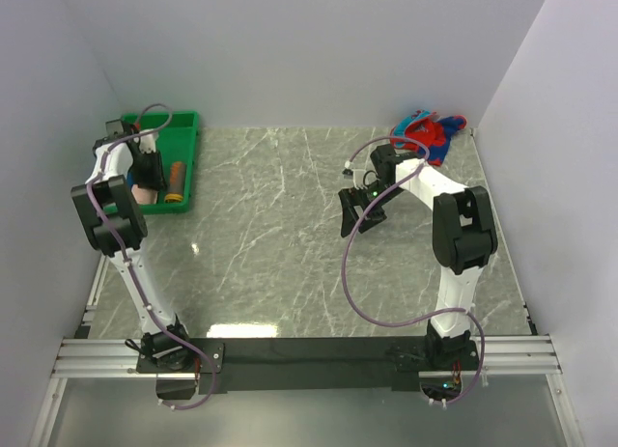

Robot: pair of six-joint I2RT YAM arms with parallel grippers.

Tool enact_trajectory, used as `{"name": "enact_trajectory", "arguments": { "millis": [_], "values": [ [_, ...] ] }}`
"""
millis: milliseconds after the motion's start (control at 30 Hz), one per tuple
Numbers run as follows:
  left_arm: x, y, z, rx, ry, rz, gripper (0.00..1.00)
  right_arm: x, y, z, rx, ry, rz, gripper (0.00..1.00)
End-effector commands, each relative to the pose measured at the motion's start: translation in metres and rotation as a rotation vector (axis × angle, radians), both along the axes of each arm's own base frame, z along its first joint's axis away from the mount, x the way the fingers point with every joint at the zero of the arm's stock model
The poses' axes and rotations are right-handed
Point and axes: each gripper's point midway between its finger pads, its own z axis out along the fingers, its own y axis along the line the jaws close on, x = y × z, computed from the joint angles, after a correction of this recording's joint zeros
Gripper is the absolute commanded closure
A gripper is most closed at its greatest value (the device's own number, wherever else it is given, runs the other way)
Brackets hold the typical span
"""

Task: Roll the towels
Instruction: Place the rolled towel into the container

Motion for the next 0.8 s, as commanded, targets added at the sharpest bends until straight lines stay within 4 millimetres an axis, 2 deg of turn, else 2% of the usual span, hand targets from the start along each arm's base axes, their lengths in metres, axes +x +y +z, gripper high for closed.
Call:
{"name": "enact_trajectory", "arguments": {
  "millis": [0, 33, 233, 433, 667, 767],
  "values": [
    [-0.004, -0.014, -0.002, -0.028, 0.020, -0.064, 0.63, 0.007, 0.006, 0.011, 0.018, -0.032, 0.011, 0.11],
    [-0.004, -0.015, -0.001, -0.031, 0.017, -0.067, 0.57, 0.006, 0.006, 0.010, 0.018, -0.032, 0.012, 0.11],
    [-0.004, -0.019, -0.002, -0.047, 0.025, -0.085, 0.47, 0.006, 0.006, 0.011, 0.016, -0.035, 0.011, 0.10],
    [-0.001, -0.012, 0.006, -0.011, 0.007, -0.061, 0.45, 0.011, 0.004, 0.016, 0.008, -0.067, 0.002, 0.10],
    [0.011, -0.003, 0.041, 0.044, -0.065, -0.051, 0.45, 0.019, 0.003, 0.026, 0.000, -0.112, -0.002, 0.10],
    [0.011, -0.002, 0.046, 0.057, -0.073, -0.062, 0.44, 0.021, 0.004, 0.027, -0.002, -0.121, 0.001, 0.10]
  ]
}}
